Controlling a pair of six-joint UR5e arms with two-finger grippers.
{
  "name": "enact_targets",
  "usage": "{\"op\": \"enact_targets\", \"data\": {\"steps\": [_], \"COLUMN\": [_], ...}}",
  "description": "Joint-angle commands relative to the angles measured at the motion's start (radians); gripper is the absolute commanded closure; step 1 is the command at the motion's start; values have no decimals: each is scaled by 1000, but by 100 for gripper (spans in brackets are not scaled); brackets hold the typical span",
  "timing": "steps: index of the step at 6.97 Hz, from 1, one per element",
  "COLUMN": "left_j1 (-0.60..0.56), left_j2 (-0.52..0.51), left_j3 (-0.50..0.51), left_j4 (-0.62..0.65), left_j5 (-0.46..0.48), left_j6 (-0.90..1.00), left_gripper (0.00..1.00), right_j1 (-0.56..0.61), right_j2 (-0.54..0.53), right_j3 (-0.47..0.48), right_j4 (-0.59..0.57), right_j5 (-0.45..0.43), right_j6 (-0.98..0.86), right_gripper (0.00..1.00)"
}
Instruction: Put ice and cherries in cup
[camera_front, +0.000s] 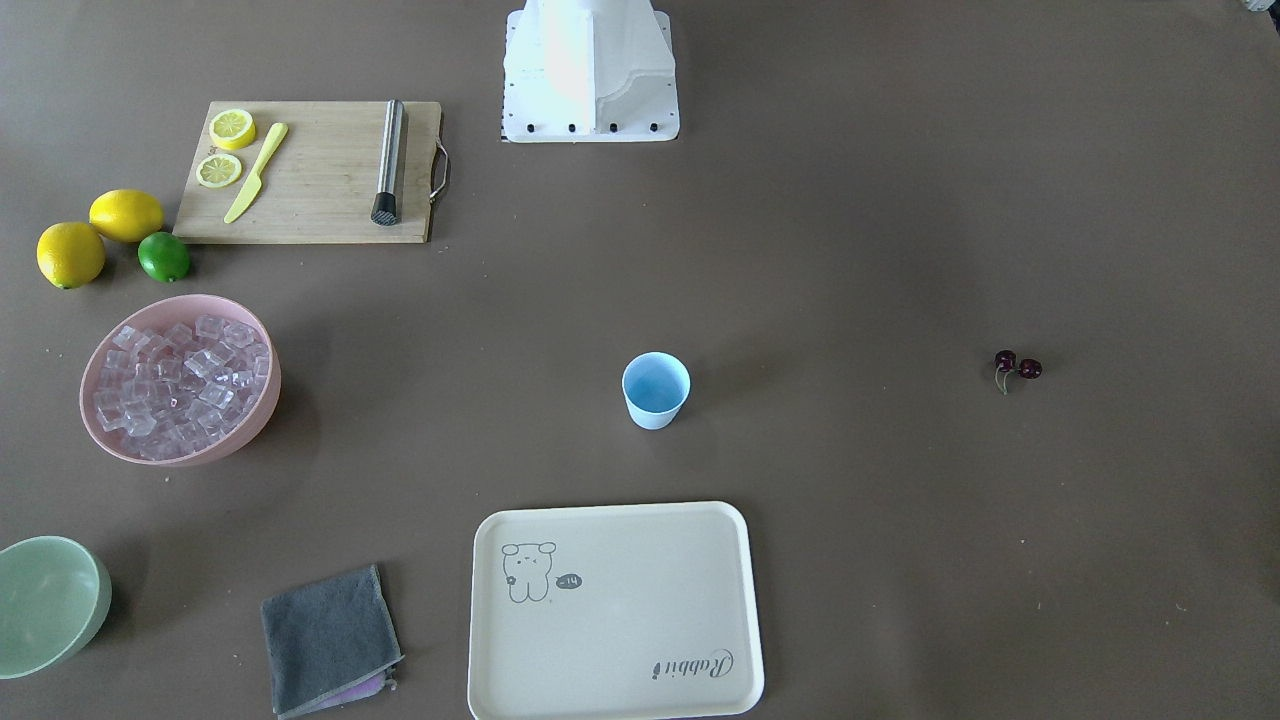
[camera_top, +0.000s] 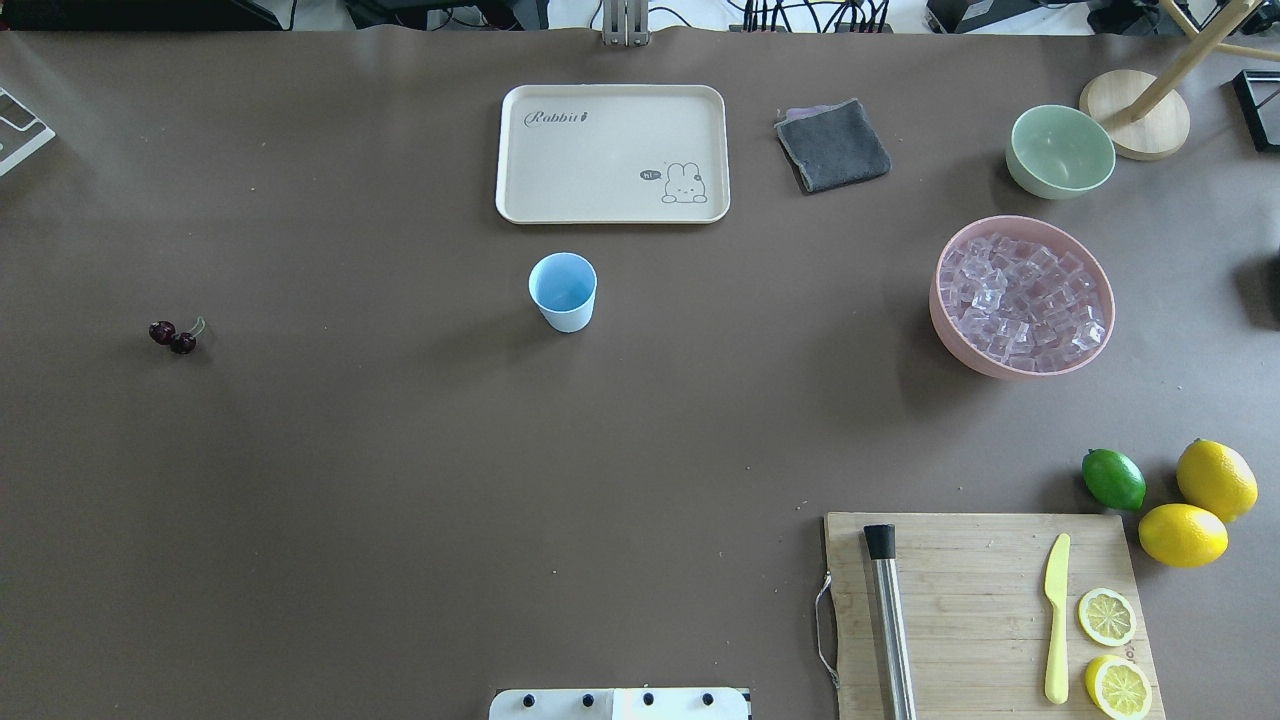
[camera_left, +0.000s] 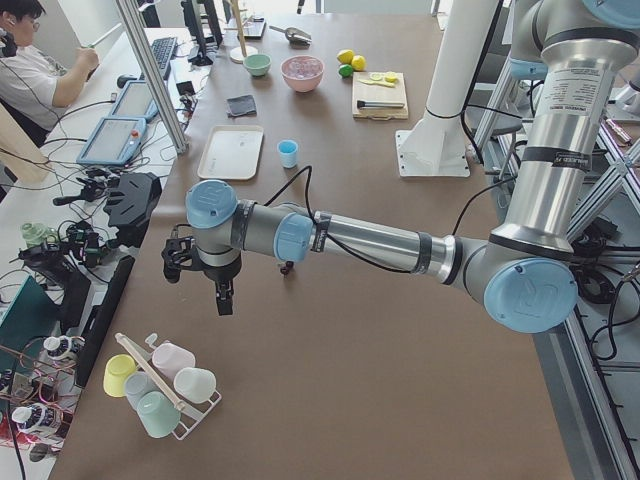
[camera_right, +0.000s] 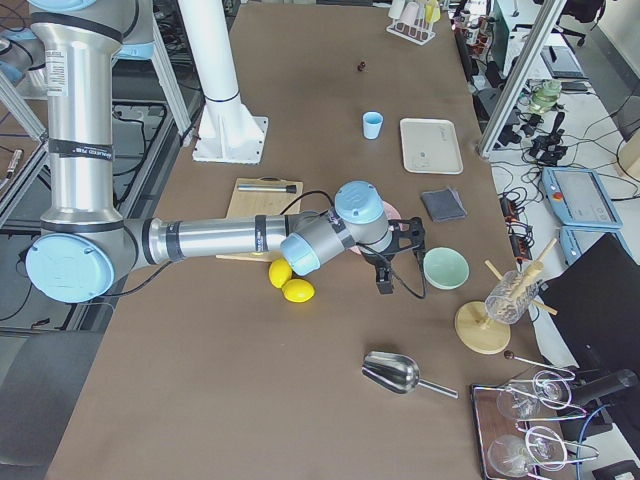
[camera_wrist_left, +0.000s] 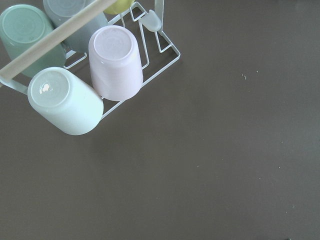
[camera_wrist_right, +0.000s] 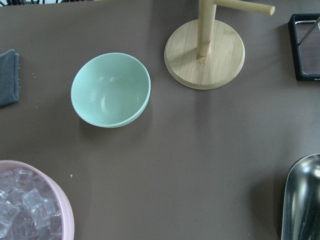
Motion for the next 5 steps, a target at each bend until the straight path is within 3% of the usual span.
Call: {"op": "enact_targets", "data": {"steps": [1,5], "left_j1": [-4,-2], "left_j2": [29,80], "left_j3": [-3,-32], "left_j4": [-35,-41], "left_j5": [6,6], "left_j6": [1,-7], "left_gripper": [2,2], "right_j1": [0,0], "right_j2": [1,3], "right_j3": [1,13], "right_j4": [1,4], "right_j5": [-1,-2], "right_j6": [0,-5], "right_gripper": [0,0]}}
